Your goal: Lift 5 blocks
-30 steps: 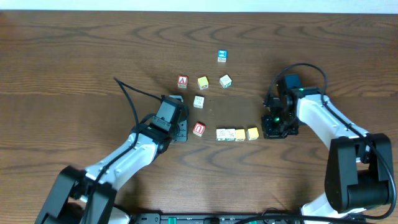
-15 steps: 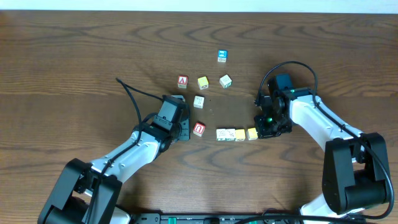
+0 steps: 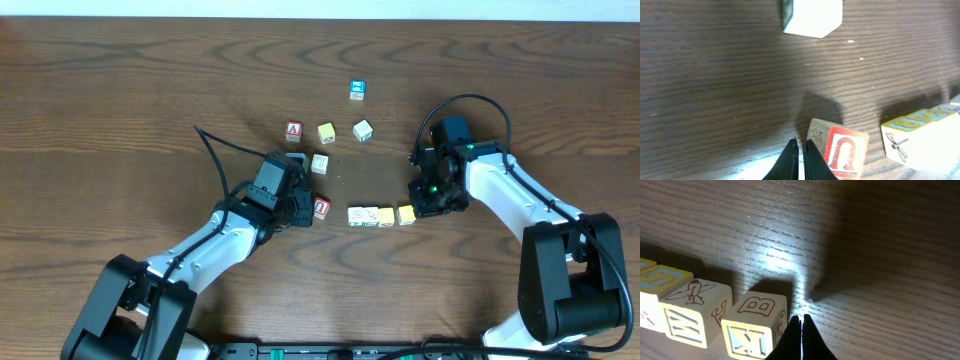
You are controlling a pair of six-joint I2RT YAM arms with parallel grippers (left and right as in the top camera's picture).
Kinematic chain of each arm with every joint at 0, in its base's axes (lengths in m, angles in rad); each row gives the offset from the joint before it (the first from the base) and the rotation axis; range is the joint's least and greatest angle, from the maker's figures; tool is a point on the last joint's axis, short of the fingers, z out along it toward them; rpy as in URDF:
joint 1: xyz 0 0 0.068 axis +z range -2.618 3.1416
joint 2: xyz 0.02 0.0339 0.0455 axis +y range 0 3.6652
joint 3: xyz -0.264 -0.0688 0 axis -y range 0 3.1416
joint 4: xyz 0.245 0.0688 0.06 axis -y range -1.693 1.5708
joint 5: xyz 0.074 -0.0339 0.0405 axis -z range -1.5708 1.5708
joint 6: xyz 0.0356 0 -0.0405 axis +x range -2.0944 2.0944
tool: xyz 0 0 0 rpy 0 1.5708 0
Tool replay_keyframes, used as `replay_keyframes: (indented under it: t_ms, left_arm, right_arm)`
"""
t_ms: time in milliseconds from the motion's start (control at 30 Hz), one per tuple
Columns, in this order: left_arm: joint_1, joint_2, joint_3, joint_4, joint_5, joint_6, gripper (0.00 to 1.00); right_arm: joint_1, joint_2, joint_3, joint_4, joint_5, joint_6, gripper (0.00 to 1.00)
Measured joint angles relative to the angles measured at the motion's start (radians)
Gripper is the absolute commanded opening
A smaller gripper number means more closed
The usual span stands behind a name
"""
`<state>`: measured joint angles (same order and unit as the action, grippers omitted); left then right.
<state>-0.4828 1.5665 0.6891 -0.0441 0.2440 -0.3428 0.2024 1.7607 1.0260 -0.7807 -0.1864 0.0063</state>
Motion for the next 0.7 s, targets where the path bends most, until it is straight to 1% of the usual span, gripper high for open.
replay_keyframes:
  t_ms: [267,433,700]
  left_arm:
    - [-0.002,0.073,0.0,0.006,0.058,0.018,0.07]
    - [-0.028,0.095,0.002,0.044,0.091,0.034,0.07]
    - [-0.06,0.098,0.003,0.049,0.095,0.048,0.07]
  right_arm:
    - [0.0,0.0,-0.003,0.001,0.0,0.0,0.01]
    - [0.0,0.0,-0.026,0.027,0.0,0.0,0.01]
    - [0.0,-0.003,-0.074,0.08,-0.004,-0.002,0.01]
